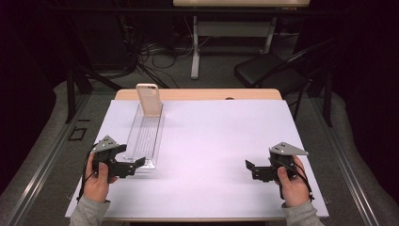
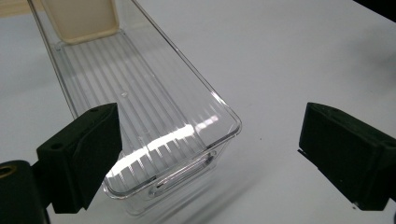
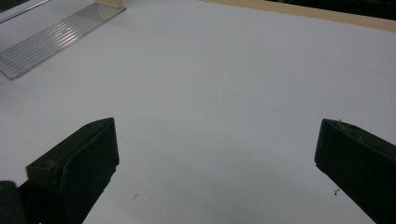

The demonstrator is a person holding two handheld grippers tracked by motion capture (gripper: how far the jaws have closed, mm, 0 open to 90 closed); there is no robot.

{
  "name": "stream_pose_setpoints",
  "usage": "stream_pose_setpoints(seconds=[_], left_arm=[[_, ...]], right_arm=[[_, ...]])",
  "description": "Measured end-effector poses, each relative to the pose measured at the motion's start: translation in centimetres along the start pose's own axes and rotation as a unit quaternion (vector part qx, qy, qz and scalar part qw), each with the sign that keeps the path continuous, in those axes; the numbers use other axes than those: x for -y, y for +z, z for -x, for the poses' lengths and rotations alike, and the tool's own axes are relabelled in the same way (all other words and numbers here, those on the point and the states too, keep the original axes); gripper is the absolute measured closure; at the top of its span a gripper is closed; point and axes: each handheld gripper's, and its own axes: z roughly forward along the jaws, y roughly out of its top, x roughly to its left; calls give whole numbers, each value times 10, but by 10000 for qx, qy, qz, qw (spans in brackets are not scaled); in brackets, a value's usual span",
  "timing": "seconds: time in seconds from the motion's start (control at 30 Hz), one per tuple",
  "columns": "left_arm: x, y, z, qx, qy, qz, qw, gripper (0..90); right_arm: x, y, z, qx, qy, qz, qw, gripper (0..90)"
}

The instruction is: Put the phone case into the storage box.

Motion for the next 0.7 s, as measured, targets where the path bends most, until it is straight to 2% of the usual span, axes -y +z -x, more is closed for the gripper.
stream_pose_setpoints(seconds=[0.2, 0.53, 0.7], left_arm=[[4, 4, 0, 15, -2, -24, 10000, 62], [8, 3, -2, -68, -78, 168, 9998, 62], [12, 5, -4, -56, -69, 128, 9999, 62]], right_arm=[[2, 3, -2, -21, -41, -1, 10000, 0], [9, 10, -5, -28, -46, -47, 10000, 0], [12, 14, -7, -44, -89, -103, 9999, 0]])
